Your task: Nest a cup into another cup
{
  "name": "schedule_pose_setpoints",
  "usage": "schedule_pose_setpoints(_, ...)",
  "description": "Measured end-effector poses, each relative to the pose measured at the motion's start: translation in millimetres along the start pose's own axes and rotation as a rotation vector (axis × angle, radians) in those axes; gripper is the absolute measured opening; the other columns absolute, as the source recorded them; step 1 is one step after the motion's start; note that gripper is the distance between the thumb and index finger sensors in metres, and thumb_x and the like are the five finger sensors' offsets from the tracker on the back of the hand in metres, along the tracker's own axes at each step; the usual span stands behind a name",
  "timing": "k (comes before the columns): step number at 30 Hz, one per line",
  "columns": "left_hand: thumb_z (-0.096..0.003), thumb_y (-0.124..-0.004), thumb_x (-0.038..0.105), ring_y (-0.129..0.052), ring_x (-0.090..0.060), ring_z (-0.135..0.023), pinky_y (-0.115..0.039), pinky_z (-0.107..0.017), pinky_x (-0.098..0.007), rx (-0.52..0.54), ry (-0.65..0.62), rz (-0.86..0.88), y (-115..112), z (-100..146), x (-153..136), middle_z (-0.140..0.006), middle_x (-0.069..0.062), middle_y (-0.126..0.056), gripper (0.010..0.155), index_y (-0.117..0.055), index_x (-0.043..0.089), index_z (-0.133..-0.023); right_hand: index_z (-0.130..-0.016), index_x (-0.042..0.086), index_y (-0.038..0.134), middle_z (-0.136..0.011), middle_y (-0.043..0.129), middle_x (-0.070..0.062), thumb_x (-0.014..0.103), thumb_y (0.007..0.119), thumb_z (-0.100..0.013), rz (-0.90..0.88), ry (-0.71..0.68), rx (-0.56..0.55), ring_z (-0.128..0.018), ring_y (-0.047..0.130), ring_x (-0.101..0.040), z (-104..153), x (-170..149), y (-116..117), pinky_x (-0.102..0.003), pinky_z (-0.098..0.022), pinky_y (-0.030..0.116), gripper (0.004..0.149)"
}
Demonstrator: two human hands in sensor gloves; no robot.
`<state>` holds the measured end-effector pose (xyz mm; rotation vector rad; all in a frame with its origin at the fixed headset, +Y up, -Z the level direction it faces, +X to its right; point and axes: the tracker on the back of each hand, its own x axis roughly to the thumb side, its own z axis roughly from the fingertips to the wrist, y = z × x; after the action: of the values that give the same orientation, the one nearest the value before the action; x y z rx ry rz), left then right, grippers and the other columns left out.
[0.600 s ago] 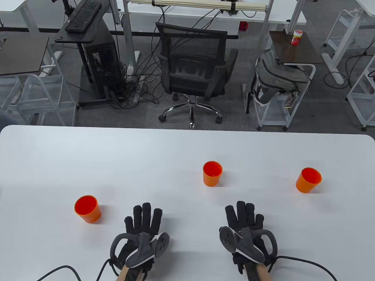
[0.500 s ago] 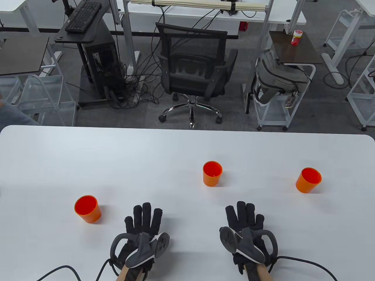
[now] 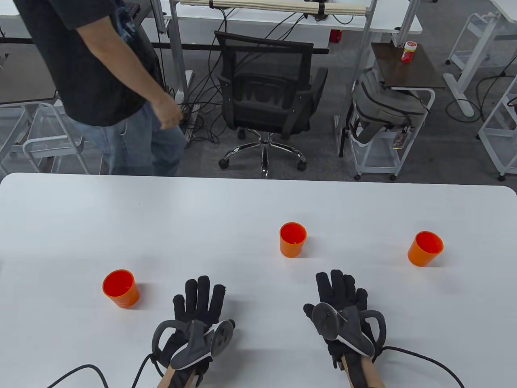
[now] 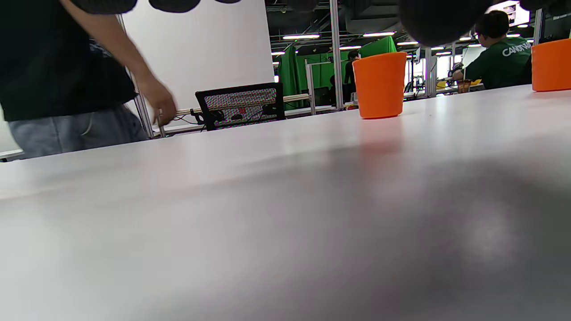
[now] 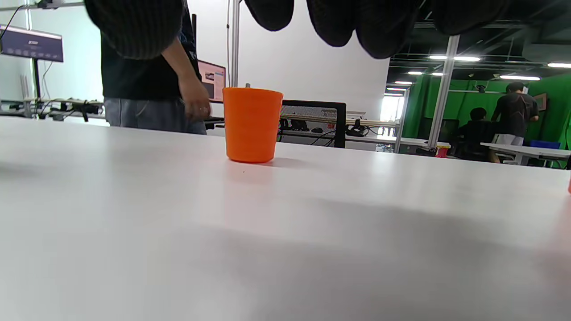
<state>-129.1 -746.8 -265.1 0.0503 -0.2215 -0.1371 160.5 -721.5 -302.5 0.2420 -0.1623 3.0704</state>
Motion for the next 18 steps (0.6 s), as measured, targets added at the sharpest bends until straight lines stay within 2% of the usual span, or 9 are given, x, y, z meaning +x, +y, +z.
schedule_pose_setpoints(5,-0.0543,-0.06,0.067,-0.043,-0.057,-0.109,-0.052,-0.074,-0.072,0.015,0.004,0.033,3.4,0.4,-3.4,-0.124,-0.029,-0.03,0.087,-0.032,0.015,-0.119,-0.116,0.005,0.027,-0.115,0.042,-0.032,0.059,0.072,-0.053,-0.21,0.053,-0.01,-0.1,0.057,-0.055,-42.0,-19.3,-4.5,-0.073,-0.066,0.051,0.094)
schedule_pose_setpoints(12,-0.0543,-0.06,0.067,-0.043,-0.057,-0.109,-0.052,-0.074,-0.072,0.012,0.015,0.039,3.7,-1.3,-6.2,-0.124,-0.029,-0.03,0.087,-0.033,0.015,-0.119,-0.115,0.004,0.018,-0.117,0.03,-0.035,0.061,0.076,-0.048,-0.578,0.099,0.121,-0.103,0.048,-0.058,-116.1,-25.4,15.0,-0.076,-0.067,0.047,0.105)
schedule_pose_setpoints(15,-0.0543,-0.06,0.067,-0.043,-0.057,-0.109,-0.053,-0.074,-0.072,0.017,0.014,0.032,4.8,-2.9,-7.3,-0.124,-0.029,-0.031,0.087,-0.033,0.016,-0.119,-0.115,0.005,0.014,-0.117,0.023,-0.035,0.061,0.078,-0.046,-0.649,0.108,0.175,-0.104,0.041,-0.059,-140.8,-22.8,24.6,-0.078,-0.067,0.043,0.109)
schedule_pose_setpoints(18,-0.0543,-0.06,0.067,-0.044,-0.057,-0.109,-0.053,-0.074,-0.072,0.024,0.016,0.027,5.6,-4.3,-9.0,-0.124,-0.029,-0.031,0.087,-0.033,0.016,-0.119,-0.115,0.006,0.012,-0.118,0.02,-0.033,0.06,0.08,-0.045,-0.686,0.113,0.183,-0.105,0.038,-0.059,-158.0,-21.3,30.8,-0.079,-0.067,0.042,0.112)
